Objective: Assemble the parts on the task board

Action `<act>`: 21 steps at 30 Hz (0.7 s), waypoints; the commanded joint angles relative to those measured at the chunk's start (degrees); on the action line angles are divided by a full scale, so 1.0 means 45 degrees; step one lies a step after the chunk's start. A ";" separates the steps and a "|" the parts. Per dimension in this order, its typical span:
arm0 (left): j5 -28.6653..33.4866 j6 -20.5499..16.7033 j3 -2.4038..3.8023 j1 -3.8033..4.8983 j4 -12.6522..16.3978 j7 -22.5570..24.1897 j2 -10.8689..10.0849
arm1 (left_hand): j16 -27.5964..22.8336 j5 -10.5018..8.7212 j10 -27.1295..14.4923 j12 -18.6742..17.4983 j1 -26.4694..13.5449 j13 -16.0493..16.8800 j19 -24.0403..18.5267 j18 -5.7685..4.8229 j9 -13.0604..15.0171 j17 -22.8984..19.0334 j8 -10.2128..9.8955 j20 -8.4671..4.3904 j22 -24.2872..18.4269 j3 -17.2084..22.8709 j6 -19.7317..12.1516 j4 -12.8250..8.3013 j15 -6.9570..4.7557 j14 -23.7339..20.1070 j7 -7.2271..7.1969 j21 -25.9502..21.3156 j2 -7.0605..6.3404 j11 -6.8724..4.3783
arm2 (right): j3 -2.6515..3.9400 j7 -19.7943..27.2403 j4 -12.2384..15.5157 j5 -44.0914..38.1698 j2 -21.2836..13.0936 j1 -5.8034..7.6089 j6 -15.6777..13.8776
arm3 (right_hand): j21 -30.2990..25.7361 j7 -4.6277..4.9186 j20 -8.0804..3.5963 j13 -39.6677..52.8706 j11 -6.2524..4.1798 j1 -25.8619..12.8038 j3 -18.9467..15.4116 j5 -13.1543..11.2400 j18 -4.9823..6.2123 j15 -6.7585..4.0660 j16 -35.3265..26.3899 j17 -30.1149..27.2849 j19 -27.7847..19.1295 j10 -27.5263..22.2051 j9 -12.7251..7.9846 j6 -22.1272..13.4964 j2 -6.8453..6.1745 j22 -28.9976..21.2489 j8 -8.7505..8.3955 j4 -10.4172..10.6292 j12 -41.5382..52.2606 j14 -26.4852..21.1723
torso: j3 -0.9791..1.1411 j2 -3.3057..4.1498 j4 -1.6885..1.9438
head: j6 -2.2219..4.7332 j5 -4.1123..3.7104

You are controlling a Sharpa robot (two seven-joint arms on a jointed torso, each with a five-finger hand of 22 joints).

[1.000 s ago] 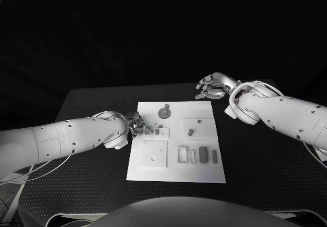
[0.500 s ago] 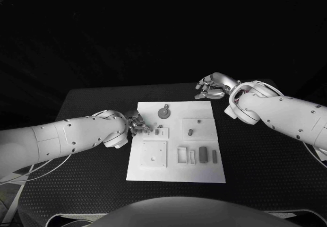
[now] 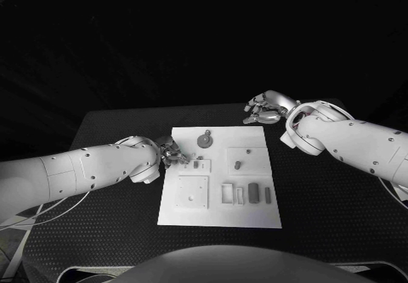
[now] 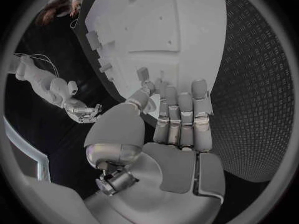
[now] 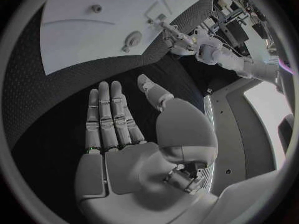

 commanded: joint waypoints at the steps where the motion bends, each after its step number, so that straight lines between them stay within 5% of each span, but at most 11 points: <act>1: -0.0133 0.0194 -0.0027 -0.0033 -0.0007 -0.0018 0.0015 | 0.0047 0.0060 0.0007 0.0068 0.0257 -0.0015 0.0090 0.0341 0.0032 -0.0017 0.0056 -0.0041 0.0244 0.0219 -0.0001 -0.0281 -0.0062 0.0046 0.0017 -0.0010 0.0405 -0.0074 | 0.0008 0.0099 -0.0008 -0.0021 0.0004 0.0002 0.0117 | -0.0060 0.0026 0.0047 -0.0021 -0.0028 0.0018 -0.0095 0.0019 -0.0133 0.0078 -0.0063 0.0023 -0.0026 -0.0094 -0.0019 0.0089 0.0048 0.0013 0.0071 -0.0001 0.0063 0.0033 | 0.0000 -0.0005 -0.0004 | 0.0002 0.0005; 13: -0.0022 0.0164 -0.0022 -0.0033 0.0017 0.0237 -0.0005 | 0.0087 0.0353 0.0028 0.0120 0.0154 -0.0025 0.0119 0.0338 0.0146 -0.0012 0.0125 -0.0052 0.0261 0.0352 0.0010 -0.0487 -0.0075 0.0062 -0.0004 0.0033 0.0486 -0.0093 | 0.0008 0.0105 -0.0018 -0.0021 0.0012 0.0000 0.0120 | -0.0063 0.0026 0.0049 -0.0032 -0.0028 0.0017 -0.0096 0.0019 -0.0130 0.0078 -0.0072 0.0032 -0.0026 -0.0096 -0.0021 0.0089 0.0048 0.0016 0.0073 -0.0002 0.0070 0.0036 | -0.0004 0.0002 -0.0005 | 0.0002 0.0010; 21: 0.0398 0.0240 -0.0012 -0.0033 0.0006 0.0337 -0.0052 | 0.0208 0.1095 0.0137 0.0248 -0.0119 -0.0025 0.0200 0.0335 0.0573 0.0031 0.0201 -0.0096 0.0281 0.0594 0.0133 -0.0794 -0.0128 0.0145 -0.0079 0.0185 0.0555 -0.0163 | 0.0008 0.0106 -0.0021 -0.0021 0.0011 -0.0001 0.0118 | -0.0066 0.0026 0.0050 -0.0040 -0.0028 0.0020 -0.0096 0.0019 -0.0127 0.0077 -0.0078 0.0037 -0.0026 -0.0097 -0.0022 0.0087 0.0048 0.0018 0.0073 -0.0004 0.0075 0.0037 | -0.0004 0.0001 -0.0009 | 0.0002 0.0005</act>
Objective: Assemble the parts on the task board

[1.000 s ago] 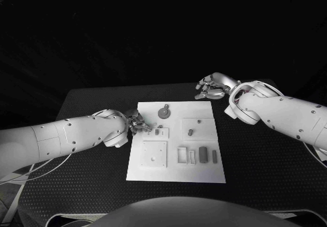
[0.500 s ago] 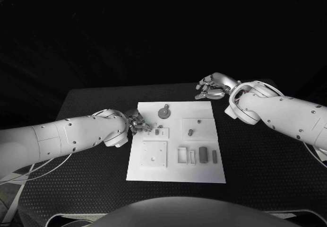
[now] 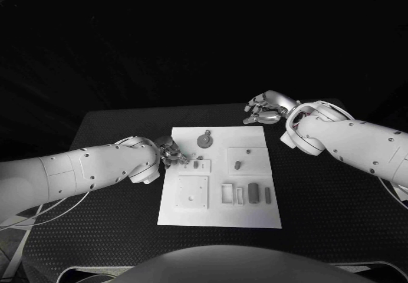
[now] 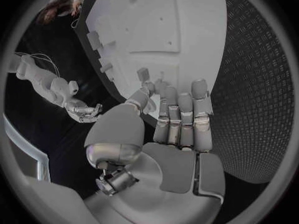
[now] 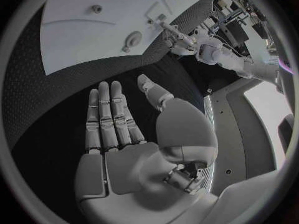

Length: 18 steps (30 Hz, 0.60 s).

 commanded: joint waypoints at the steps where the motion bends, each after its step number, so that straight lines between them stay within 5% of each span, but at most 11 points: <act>1: 0.0372 0.0174 -0.0007 -0.0016 -0.0009 0.0211 0.0000 | 0.0073 0.0136 0.0037 0.0068 0.0147 -0.0011 0.0063 0.0337 0.0096 0.0026 0.0041 -0.0004 0.0273 0.0677 0.0093 -0.0733 -0.0056 0.0066 -0.0034 0.0087 0.0280 -0.0061 | 0.0008 0.0104 -0.0003 -0.0021 0.0003 0.0000 0.0101 | -0.0067 0.0014 0.0050 -0.0017 -0.0025 0.0022 -0.0096 0.0019 -0.0127 0.0077 -0.0080 0.0016 -0.0026 -0.0100 -0.0012 0.0098 0.0048 0.0021 0.0073 -0.0004 0.0077 0.0038 | 0.0002 0.0000 0.0005 | 0.0002 -0.0001; 18: 0.0696 0.0871 0.0021 -0.0021 0.0015 -0.0001 -0.0150 | 0.0154 0.0453 0.0069 0.0154 0.0065 0.0013 0.0086 0.0337 0.0344 0.0066 0.0024 -0.0041 0.0281 0.0801 0.0136 -0.0793 -0.0098 0.0095 -0.0068 0.0199 0.0265 -0.0098 | 0.0008 0.0110 -0.0012 -0.0021 0.0002 -0.0008 0.0110 | -0.0073 0.0014 0.0054 -0.0038 -0.0025 0.0032 -0.0094 0.0019 -0.0120 0.0077 -0.0097 0.0033 -0.0025 -0.0104 -0.0016 0.0096 0.0047 0.0027 0.0076 -0.0005 0.0090 0.0042 | -0.0013 -0.0004 0.0021 | 0.0002 0.0000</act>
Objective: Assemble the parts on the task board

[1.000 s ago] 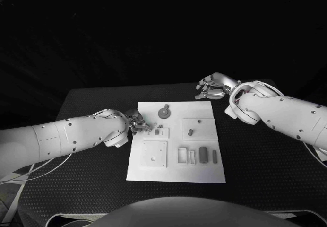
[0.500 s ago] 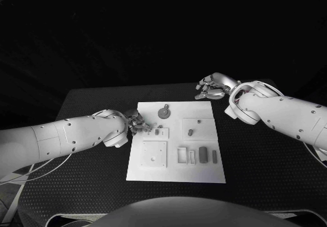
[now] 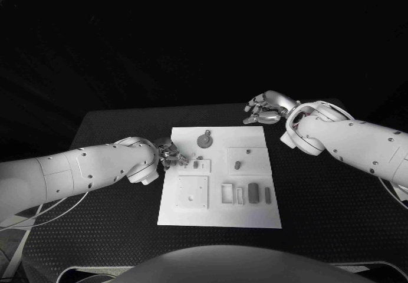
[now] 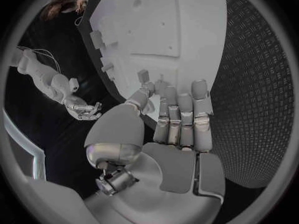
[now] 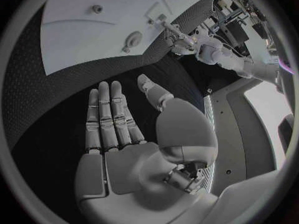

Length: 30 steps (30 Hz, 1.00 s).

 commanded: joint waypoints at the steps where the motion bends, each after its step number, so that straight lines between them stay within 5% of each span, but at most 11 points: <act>1: 0.0169 0.0656 -0.0007 -0.0012 0.0008 -0.0071 -0.0055 | 0.0045 0.0092 0.0054 0.0061 0.0090 0.0012 0.0065 0.0337 0.0014 0.0018 0.0028 -0.0063 0.0284 0.0823 0.0091 -0.0779 -0.0075 0.0065 -0.0024 0.0054 0.0239 -0.0082 | 0.0007 0.0107 0.0004 -0.0021 0.0004 -0.0002 0.0105 | -0.0074 -0.0002 0.0054 -0.0016 -0.0021 0.0033 -0.0094 0.0019 -0.0119 0.0077 -0.0051 0.0023 -0.0025 -0.0108 -0.0016 0.0113 0.0048 0.0017 0.0076 -0.0005 0.0066 0.0042 | 0.0007 -0.0003 0.0014 | 0.0002 0.0010; 30: -0.0141 0.1253 0.0007 -0.0008 0.0010 -0.0301 -0.0118 | 0.0067 0.0143 0.0049 0.0082 0.0091 0.0017 0.0051 0.0333 0.0091 0.0030 0.0008 -0.0072 0.0286 0.0860 0.0089 -0.0793 -0.0085 0.0060 -0.0027 0.0088 0.0198 -0.0088 | 0.0007 0.0096 0.0015 -0.0021 -0.0017 -0.0002 0.0096 | -0.0084 -0.0002 0.0062 -0.0046 -0.0021 0.0038 -0.0095 0.0019 -0.0112 0.0076 -0.0075 0.0047 -0.0022 -0.0113 -0.0021 0.0113 0.0052 0.0026 0.0081 -0.0003 0.0087 0.0052 | 0.0024 0.0001 -0.0011 | 0.0002 0.0031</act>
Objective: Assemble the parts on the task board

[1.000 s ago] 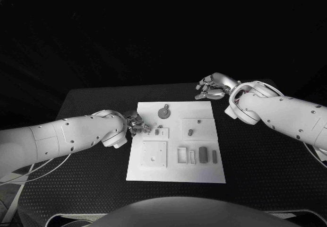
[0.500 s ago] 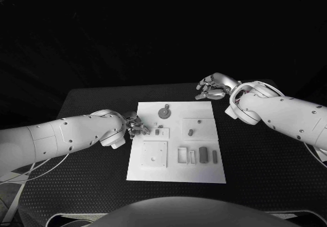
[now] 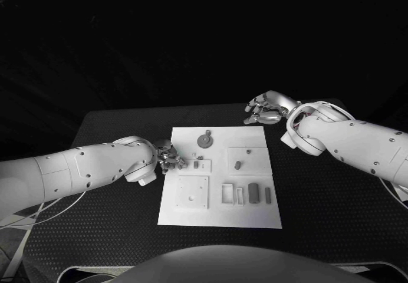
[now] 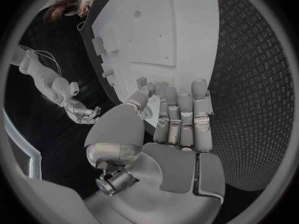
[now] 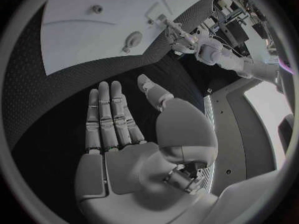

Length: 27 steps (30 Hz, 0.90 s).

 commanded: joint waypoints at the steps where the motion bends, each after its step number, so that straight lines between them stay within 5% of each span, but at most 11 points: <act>1: -0.0129 0.0222 -0.0029 -0.0032 -0.0017 -0.0139 0.0019 | 0.0068 0.0075 0.0009 0.0082 0.0090 0.0016 -0.0020 0.0334 0.0011 0.0022 0.0016 -0.0051 0.0289 0.0856 0.0097 -0.0797 -0.0086 -0.0025 -0.0019 0.0089 0.0199 -0.0048 | 0.0008 0.0095 0.0006 -0.0021 0.0001 -0.0002 0.0093 | -0.0085 0.0023 0.0063 -0.0024 -0.0012 0.0039 -0.0095 0.0019 -0.0111 0.0076 -0.0076 0.0017 -0.0023 -0.0122 -0.0012 0.0088 0.0052 0.0018 0.0081 -0.0004 0.0063 0.0052 | 0.0004 0.0001 -0.0005 | 0.0002 -0.0003; 16: -0.0273 0.0166 0.0008 -0.0027 -0.0203 -0.0513 0.0170 | 0.0075 0.0080 0.0006 0.0089 0.0094 0.0017 -0.0028 0.0332 0.0040 0.0026 0.0007 -0.0054 0.0287 0.0878 0.0096 -0.0795 -0.0089 -0.0030 -0.0020 0.0099 0.0209 -0.0049 | 0.0008 0.0100 0.0010 -0.0021 -0.0005 -0.0002 0.0094 | -0.0091 0.0023 0.0067 -0.0040 -0.0011 0.0040 -0.0097 0.0019 -0.0107 0.0075 -0.0090 0.0030 -0.0022 -0.0125 -0.0015 0.0087 0.0051 0.0022 0.0083 -0.0003 0.0074 0.0057 | -0.0002 0.0005 0.0004 | 0.0002 -0.0009; 20: -0.0443 0.0277 0.0180 -0.0026 -0.0314 -0.0803 0.0341 | 0.0077 0.0080 0.0007 0.0091 0.0095 0.0017 -0.0028 0.0332 0.0046 0.0027 0.0005 -0.0056 0.0287 0.0881 0.0096 -0.0795 -0.0090 -0.0030 -0.0020 0.0102 0.0206 -0.0049 | 0.0008 0.0103 0.0006 -0.0021 0.0010 -0.0002 0.0092 | -0.0092 0.0023 0.0068 -0.0044 -0.0011 0.0039 -0.0098 0.0019 -0.0106 0.0075 -0.0093 0.0033 -0.0022 -0.0125 -0.0015 0.0087 0.0051 0.0023 0.0083 -0.0003 0.0077 0.0057 | -0.0004 0.0001 -0.0002 | 0.0002 0.0005; 27: -0.0730 0.0449 0.0206 -0.0024 -0.0424 -0.1057 0.0451 | 0.0082 0.0076 0.0010 0.0095 0.0087 0.0017 -0.0025 0.0331 0.0060 0.0029 0.0001 -0.0057 0.0288 0.0882 0.0097 -0.0791 -0.0092 -0.0027 -0.0019 0.0110 0.0198 -0.0050 | 0.0008 0.0104 0.0005 -0.0021 0.0007 -0.0002 0.0103 | -0.0094 0.0023 0.0070 -0.0051 -0.0011 0.0039 -0.0098 0.0019 -0.0104 0.0075 -0.0098 0.0038 -0.0022 -0.0126 -0.0017 0.0087 0.0053 0.0025 0.0084 -0.0002 0.0082 0.0059 | 0.0002 -0.0001 0.0001 | 0.0002 0.0004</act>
